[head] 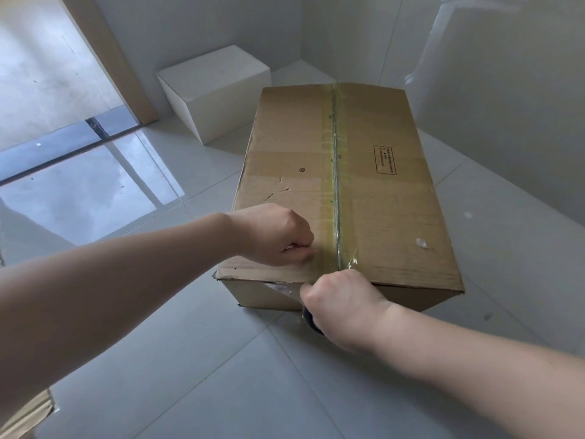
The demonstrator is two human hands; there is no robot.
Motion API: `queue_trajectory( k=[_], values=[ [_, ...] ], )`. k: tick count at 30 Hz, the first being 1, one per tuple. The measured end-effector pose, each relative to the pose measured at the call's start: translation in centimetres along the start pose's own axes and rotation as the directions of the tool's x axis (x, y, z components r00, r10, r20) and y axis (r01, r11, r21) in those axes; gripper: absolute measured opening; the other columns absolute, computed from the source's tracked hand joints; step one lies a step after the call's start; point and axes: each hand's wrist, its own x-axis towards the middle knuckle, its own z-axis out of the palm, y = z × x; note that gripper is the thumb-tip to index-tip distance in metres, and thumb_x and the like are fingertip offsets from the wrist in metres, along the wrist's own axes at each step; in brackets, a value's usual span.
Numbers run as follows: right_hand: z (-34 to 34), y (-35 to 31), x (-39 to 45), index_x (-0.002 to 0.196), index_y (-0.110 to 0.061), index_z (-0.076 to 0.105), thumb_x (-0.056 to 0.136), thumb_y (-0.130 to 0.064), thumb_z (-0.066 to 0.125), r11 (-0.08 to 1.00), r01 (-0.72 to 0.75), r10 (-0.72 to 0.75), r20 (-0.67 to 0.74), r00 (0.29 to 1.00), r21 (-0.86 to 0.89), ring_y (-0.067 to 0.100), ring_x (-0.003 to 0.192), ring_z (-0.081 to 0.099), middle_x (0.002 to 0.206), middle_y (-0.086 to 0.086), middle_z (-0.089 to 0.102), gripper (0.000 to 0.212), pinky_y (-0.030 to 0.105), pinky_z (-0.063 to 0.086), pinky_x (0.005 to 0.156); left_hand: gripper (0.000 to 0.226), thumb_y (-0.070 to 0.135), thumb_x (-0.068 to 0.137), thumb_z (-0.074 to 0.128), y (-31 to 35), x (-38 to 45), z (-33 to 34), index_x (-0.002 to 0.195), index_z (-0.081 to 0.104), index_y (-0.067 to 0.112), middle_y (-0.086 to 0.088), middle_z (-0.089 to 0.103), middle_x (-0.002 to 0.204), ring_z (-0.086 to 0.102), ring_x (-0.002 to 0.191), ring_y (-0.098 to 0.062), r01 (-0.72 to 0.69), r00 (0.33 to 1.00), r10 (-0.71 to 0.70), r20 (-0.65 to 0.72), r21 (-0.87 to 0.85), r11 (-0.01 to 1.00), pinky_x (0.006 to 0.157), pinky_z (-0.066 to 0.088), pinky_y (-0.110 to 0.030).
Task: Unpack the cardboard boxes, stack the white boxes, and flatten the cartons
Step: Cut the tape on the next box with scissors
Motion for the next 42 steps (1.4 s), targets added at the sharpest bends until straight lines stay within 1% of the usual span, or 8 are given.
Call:
queue_trajectory(
  k=[4,9,14,21,27,30,36,42],
  values=[
    [-0.7,1.0,-1.7,0.078,-0.017,0.041,0.085,-0.012,0.054,0.999,0.03,-0.032,-0.072,0.997,-0.033,0.028,0.062,0.054,0.08,0.006,0.065,0.015,0.025,0.012,0.042,0.033,0.029,0.091,0.05,0.7,0.5,-0.6,0.069,0.06,0.006,-0.002,0.056,0.066,0.048,0.06,-0.025,0.018,1.0,-0.018,0.006,-0.001,1.0,0.056,0.045,-0.035],
    [-1.3,4.2,-5.2,0.058,-0.016,0.059,0.048,-0.017,0.082,0.99,0.044,-0.071,-0.201,0.977,-0.132,0.02,0.031,0.048,0.041,-0.001,0.05,0.025,0.018,0.017,0.035,0.037,0.052,0.085,0.052,2.7,1.6,-2.1,0.082,0.071,0.02,0.012,0.063,0.072,0.057,0.068,-0.007,0.039,0.981,0.004,0.195,-0.216,0.976,0.062,0.044,-0.02],
    [-1.5,7.6,-6.7,0.096,-0.018,0.052,0.089,-0.016,0.051,0.977,-0.088,0.063,-0.133,0.989,-0.195,0.023,0.065,0.059,0.075,0.0,0.06,0.007,0.031,0.044,0.052,0.022,0.032,0.092,0.059,4.0,3.3,-1.6,0.089,0.067,0.012,0.016,0.05,0.061,0.049,0.058,-0.005,0.03,0.973,0.028,0.23,-0.245,0.969,0.059,0.04,-0.018],
    [-0.9,10.8,-8.1,0.145,-0.017,0.033,0.099,-0.013,0.035,0.984,-0.167,0.147,-0.251,0.957,-0.058,0.029,0.089,0.061,0.104,0.005,0.059,0.046,0.034,0.045,0.069,0.033,0.038,0.1,0.037,4.2,6.4,-1.8,0.088,0.058,0.016,0.003,0.059,0.075,0.052,0.066,-0.018,0.059,0.986,-0.081,0.144,0.149,0.987,0.06,0.041,-0.027],
    [-1.1,14.2,-10.2,0.093,-0.014,0.052,0.095,-0.017,0.041,0.959,-0.284,0.263,-0.322,0.909,-0.018,0.031,0.074,0.058,0.081,0.006,0.055,0.012,0.032,0.037,0.056,0.035,0.038,0.101,0.029,6.0,10.9,-1.7,0.099,0.058,0.02,0.006,0.061,0.087,0.059,0.077,-0.019,0.061,0.998,-0.066,0.008,0.287,0.956,0.065,0.048,-0.031],
    [-1.1,16.4,-12.0,0.104,-0.017,0.057,0.091,-0.021,0.051,0.929,-0.339,0.368,-0.292,0.883,0.147,0.031,0.08,0.056,0.084,0.004,0.054,0.015,0.033,0.043,0.063,0.034,0.037,0.101,0.03,7.1,13.3,-1.1,0.103,0.06,0.02,0.005,0.061,0.09,0.059,0.08,-0.019,0.043,0.999,-0.039,-0.02,0.275,0.96,0.07,0.05,-0.034],
    [-0.6,20.4,-16.0,0.102,-0.013,0.06,0.088,-0.016,0.053,0.903,-0.41,0.429,-0.219,0.876,0.128,0.032,0.086,0.057,0.09,0.008,0.053,0.016,0.03,0.034,0.062,0.03,0.038,0.1,0.035,10.0,19.3,0.0,0.104,0.06,0.02,0.004,0.061,0.092,0.058,0.086,-0.023,0.043,0.998,-0.028,-0.061,0.266,0.963,0.073,0.044,-0.032],
    [2.3,26.4,-19.8,0.089,-0.007,0.063,0.082,-0.013,0.051,0.775,-0.601,0.624,-0.09,0.776,0.193,0.033,0.078,0.059,0.084,0.012,0.061,0.015,0.027,0.033,0.055,0.054,0.042,0.091,0.052,13.2,26.9,2.0,0.138,0.039,0.02,-0.003,0.045,0.136,0.039,0.128,-0.024,0.119,0.986,-0.079,-0.147,0.282,0.952,0.106,0.026,-0.034]
  ],
)
